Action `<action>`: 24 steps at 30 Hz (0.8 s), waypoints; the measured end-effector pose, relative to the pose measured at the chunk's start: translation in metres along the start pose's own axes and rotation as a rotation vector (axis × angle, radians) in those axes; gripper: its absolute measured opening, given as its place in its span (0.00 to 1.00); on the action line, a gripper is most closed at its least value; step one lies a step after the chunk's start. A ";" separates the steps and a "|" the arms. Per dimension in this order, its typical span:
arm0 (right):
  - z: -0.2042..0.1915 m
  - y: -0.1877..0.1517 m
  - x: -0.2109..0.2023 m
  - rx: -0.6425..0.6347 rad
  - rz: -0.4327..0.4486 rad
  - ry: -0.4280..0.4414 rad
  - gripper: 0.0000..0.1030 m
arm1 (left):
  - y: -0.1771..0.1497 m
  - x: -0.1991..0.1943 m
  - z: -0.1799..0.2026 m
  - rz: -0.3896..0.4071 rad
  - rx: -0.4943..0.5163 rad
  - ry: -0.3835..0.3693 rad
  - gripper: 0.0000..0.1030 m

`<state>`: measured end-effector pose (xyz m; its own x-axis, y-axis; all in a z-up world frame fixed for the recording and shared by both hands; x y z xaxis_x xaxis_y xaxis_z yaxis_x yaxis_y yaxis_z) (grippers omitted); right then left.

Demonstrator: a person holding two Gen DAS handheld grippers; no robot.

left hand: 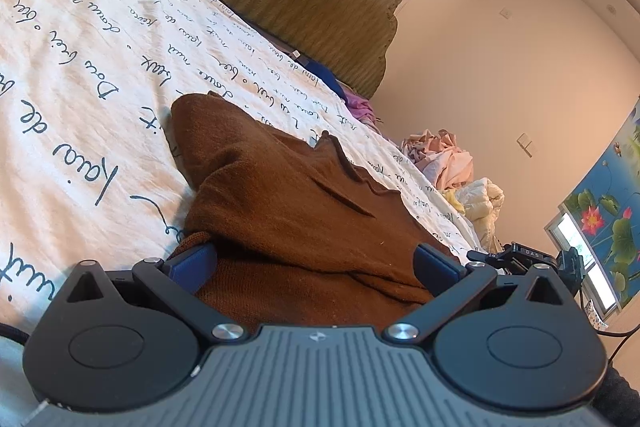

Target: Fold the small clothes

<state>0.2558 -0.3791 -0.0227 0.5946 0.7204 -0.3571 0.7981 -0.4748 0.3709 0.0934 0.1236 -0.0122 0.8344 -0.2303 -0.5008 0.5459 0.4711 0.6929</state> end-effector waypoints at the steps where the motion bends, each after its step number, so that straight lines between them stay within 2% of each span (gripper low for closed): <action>1: 0.000 -0.002 0.005 -0.005 -0.014 -0.012 0.52 | 0.000 0.000 0.000 0.000 0.000 0.001 0.99; 2: 0.000 -0.004 0.010 -0.015 -0.027 -0.035 0.48 | 0.000 0.000 0.000 -0.001 0.000 0.001 0.99; 3: 0.001 -0.007 0.017 -0.033 -0.039 -0.068 0.27 | 0.000 0.000 0.000 -0.001 0.000 0.001 0.99; 4: 0.001 -0.009 0.022 -0.056 -0.048 -0.111 0.14 | 0.000 0.000 0.000 -0.001 0.000 0.001 0.99; 6: -0.002 -0.009 0.021 -0.079 -0.021 -0.108 0.09 | 0.000 0.000 0.000 -0.001 0.000 0.001 0.99; 8: -0.010 -0.006 0.010 -0.118 0.024 -0.095 0.08 | 0.000 0.000 0.000 -0.001 -0.001 0.000 0.99; 10: -0.003 0.003 0.000 -0.085 0.062 -0.112 0.08 | 0.000 0.001 0.000 -0.003 -0.002 -0.006 0.99; 12: 0.012 0.003 0.001 -0.057 0.041 -0.151 0.08 | 0.000 0.002 -0.001 -0.004 -0.001 -0.006 0.99; 15: 0.017 -0.007 0.000 -0.028 0.059 -0.098 0.13 | 0.001 0.000 0.000 0.004 -0.002 0.006 0.98; 18: 0.012 -0.009 -0.011 0.007 0.091 -0.089 0.33 | 0.011 -0.019 0.001 0.057 -0.009 0.026 0.98; 20: -0.008 -0.016 -0.025 -0.111 0.153 -0.150 0.43 | 0.028 -0.037 -0.005 0.161 -0.050 0.052 0.99; 21: -0.021 -0.021 -0.031 -0.198 0.175 -0.191 0.48 | 0.038 -0.039 -0.010 0.183 -0.082 0.079 0.99; 22: -0.034 -0.028 -0.034 -0.285 0.197 -0.218 0.50 | 0.049 -0.035 -0.015 0.177 -0.118 0.104 0.98; 24: -0.053 -0.040 -0.029 -0.400 0.181 -0.193 0.52 | 0.071 -0.011 -0.023 0.104 -0.139 0.140 0.92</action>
<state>0.2018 -0.3539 0.0185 0.7583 0.5187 -0.3948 0.6021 -0.3251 0.7293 0.1214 0.1793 0.0309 0.8619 -0.0586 -0.5037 0.4333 0.6011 0.6715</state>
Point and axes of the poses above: each gripper's, at about its wrist camera, not at the fingertips, and x roughly the way its jaws point, z to its right, y to its top, the point moved 1 cm from there along x, roughly the way its jaws point, and after that the axes turned 13 degrees about y, right-handed, at the moved point
